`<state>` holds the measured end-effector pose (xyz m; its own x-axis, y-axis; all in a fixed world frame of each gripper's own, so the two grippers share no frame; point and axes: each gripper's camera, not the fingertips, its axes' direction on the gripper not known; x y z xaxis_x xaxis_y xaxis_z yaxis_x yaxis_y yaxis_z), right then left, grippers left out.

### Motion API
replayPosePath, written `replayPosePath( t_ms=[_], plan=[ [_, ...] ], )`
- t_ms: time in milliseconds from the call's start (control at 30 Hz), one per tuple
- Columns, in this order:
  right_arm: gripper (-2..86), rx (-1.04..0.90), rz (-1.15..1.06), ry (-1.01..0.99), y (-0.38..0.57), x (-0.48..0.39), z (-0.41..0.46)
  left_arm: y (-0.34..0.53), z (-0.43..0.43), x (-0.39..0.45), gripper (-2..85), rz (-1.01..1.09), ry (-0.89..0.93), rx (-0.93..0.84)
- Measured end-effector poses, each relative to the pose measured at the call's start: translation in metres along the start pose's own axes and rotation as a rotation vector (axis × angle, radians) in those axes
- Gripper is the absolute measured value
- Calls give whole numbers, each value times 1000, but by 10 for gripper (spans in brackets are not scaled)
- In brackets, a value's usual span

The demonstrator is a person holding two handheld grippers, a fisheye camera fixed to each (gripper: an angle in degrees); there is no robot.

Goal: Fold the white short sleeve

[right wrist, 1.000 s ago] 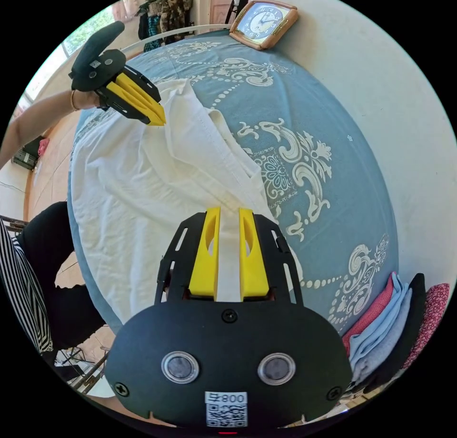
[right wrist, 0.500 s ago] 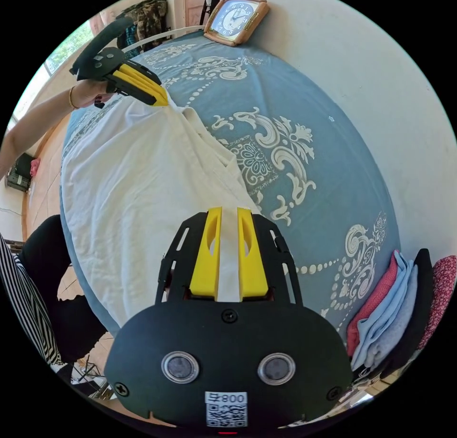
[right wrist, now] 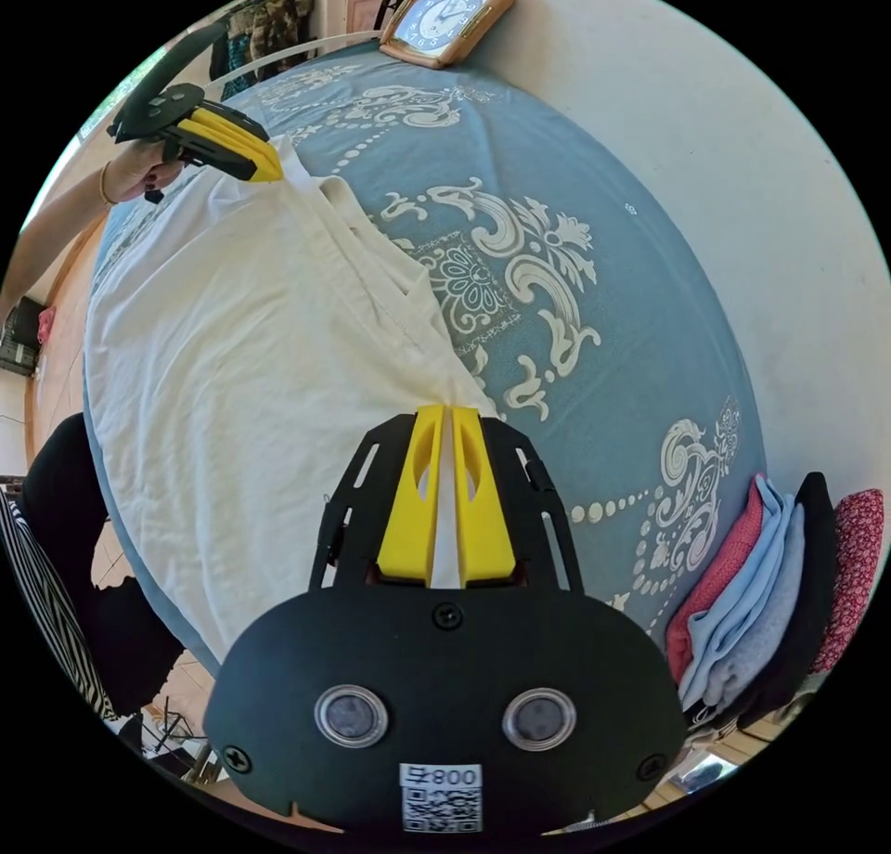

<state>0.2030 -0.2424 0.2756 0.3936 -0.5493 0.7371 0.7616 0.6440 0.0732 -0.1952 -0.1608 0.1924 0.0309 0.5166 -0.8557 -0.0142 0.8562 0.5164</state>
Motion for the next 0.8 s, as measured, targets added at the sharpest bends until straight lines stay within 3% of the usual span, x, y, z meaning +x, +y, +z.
replayPosePath(
  t_ms=[333, 400, 500, 800],
  plan=[
    [7, 148, 93, 33, 27, 12, -43, -8, -42, -18, 7, -8, -16, 76],
    [9, 107, 107, 16, 25, 17, -36, -10, -42, -24, 9, -28, -21, 68],
    [17, 1, 129, -34, 20, 29, -15, -11, -36, -38, 21, -92, -57, 16],
    [79, 100, 354, -156, 97, 75, -69, 56, -116, -83, 75, -333, 28, 175]
  ],
)
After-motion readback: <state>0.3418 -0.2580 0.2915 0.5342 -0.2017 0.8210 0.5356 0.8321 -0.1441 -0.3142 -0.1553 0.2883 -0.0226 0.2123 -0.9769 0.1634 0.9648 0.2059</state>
